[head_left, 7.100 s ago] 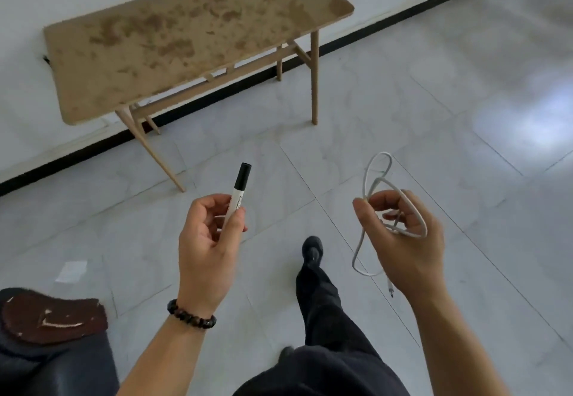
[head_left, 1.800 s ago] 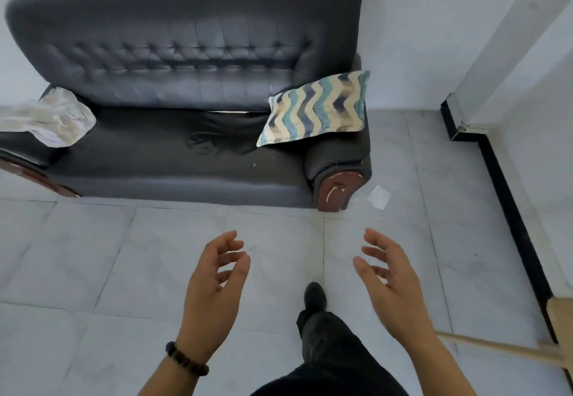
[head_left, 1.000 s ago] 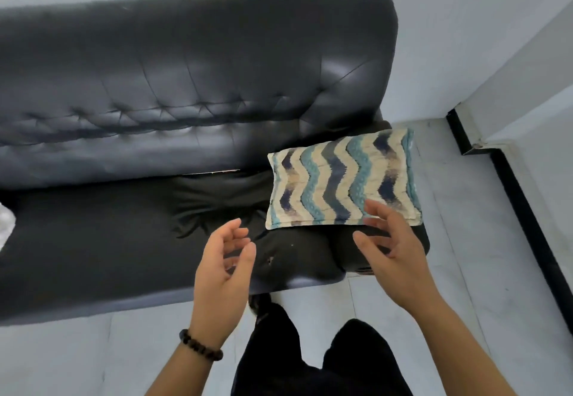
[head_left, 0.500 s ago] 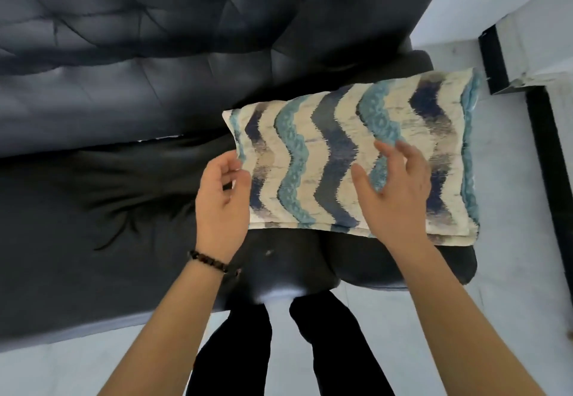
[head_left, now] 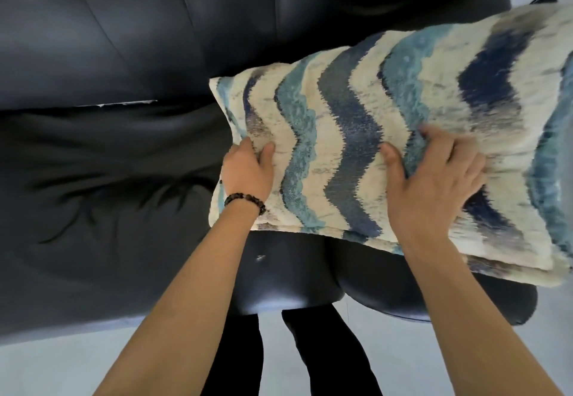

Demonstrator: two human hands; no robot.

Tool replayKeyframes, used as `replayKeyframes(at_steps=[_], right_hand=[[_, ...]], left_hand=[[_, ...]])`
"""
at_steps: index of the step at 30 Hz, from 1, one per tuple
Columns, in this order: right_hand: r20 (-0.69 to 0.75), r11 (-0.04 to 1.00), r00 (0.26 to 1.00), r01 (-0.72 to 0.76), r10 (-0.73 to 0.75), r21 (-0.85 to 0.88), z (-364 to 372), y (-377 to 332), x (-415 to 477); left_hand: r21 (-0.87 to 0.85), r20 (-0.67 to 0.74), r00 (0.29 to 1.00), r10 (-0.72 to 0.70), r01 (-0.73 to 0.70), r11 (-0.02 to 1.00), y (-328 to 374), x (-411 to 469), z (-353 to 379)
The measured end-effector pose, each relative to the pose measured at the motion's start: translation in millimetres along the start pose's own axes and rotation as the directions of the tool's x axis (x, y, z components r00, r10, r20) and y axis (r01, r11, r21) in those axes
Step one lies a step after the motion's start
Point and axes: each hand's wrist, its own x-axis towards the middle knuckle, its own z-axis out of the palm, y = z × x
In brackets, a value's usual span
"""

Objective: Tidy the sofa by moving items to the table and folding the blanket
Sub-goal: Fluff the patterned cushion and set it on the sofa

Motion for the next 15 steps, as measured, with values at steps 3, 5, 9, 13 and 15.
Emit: replayKeyframes(at_steps=[3,5,9,13,15], right_hand=[[0.107,0.980,0.994,0.005,-0.027,0.201,-14.3,-17.6,3.3],[0.157,0.951,0.987,-0.011,-0.040,0.310,-22.1,-36.4,-0.3],[0.202,0.864,0.969,0.024,-0.145,0.503,-18.6,-95.0,-21.5],[0.205,0.779,0.945,0.075,-0.255,0.622,7.8,-161.4,-33.2],[0.188,0.759,0.938,0.106,-0.290,0.642,26.1,-192.5,-35.7]], left_hand=[[-0.055,-0.079,0.997,0.020,-0.024,0.998,-1.6,-0.6,-38.8],[-0.126,-0.200,0.980,0.006,-0.031,0.992,-13.8,-8.4,-71.0],[-0.275,-0.422,0.903,-0.079,-0.044,0.960,-55.8,-18.2,-143.7],[-0.308,-0.555,0.824,-0.114,-0.076,0.948,-96.2,-1.7,-196.7],[-0.317,-0.600,0.785,-0.153,-0.058,0.947,-118.2,14.7,-212.1]])
